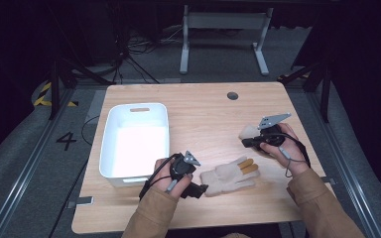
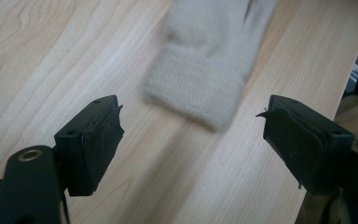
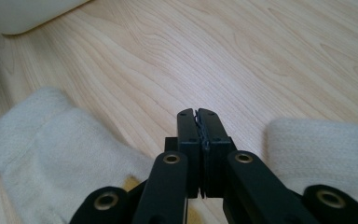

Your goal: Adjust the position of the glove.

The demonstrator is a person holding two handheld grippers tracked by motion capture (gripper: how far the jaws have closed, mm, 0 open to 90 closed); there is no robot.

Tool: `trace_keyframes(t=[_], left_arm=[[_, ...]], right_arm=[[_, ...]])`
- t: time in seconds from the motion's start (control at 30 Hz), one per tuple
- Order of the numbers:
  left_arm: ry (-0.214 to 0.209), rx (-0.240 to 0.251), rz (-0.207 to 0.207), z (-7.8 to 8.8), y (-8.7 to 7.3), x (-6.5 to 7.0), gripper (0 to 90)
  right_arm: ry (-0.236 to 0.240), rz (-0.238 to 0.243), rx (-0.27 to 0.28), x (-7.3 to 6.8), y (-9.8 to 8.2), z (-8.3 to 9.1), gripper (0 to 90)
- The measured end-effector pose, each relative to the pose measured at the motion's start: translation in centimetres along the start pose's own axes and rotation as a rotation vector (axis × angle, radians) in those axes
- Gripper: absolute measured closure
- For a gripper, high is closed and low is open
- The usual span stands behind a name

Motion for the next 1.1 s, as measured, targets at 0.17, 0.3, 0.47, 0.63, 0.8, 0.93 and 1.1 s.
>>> trace_keyframes(t=[0.17, 0.3, 0.47, 0.63, 0.8, 0.93, 1.1], left_arm=[[-0.024, 0.014, -0.017, 0.4, 0.0, 0.5, 18.9], [-0.032, 0.011, -0.034, 0.6, -0.1, 0.9, 18.9], [-0.050, 0.001, -0.059, 0.6, -0.2, 1.7, 19.0], [-0.038, -0.039, -0.090, 0.2, -0.9, 2.0, 19.0], [-0.038, -0.039, -0.081, 0.3, -1.1, 2.1, 19.0], [-0.035, -0.034, -0.069, 0.4, -1.2, 2.0, 19.0], [-0.033, -0.034, -0.066, 0.5, -1.2, 1.8, 19.1]], right_arm=[[-0.001, 0.017, -0.014, -0.1, -0.3, -0.3, 89.5], [0.006, 0.032, -0.032, -0.3, -0.6, -0.9, 89.4], [0.021, 0.043, -0.043, -0.7, -0.7, -1.5, 89.4], [0.031, 0.063, -0.065, -1.3, -0.7, -2.4, 89.4], [0.036, 0.076, -0.089, -1.8, -0.8, -3.5, 89.1], [0.040, 0.078, -0.110, -2.1, -1.2, -4.3, 89.2], [0.041, 0.086, -0.139, -2.1, -1.7, -4.7, 89.3]])
Point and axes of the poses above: each handheld gripper's, and its own axes: z roughly backward along the jaws, y roughly out of its top, x roughly to its right, the point moved 8 cm from there along -z, roughly forward along the jaws, and after that the axes turned 10 degrees about -y, right-handed, at the moved point
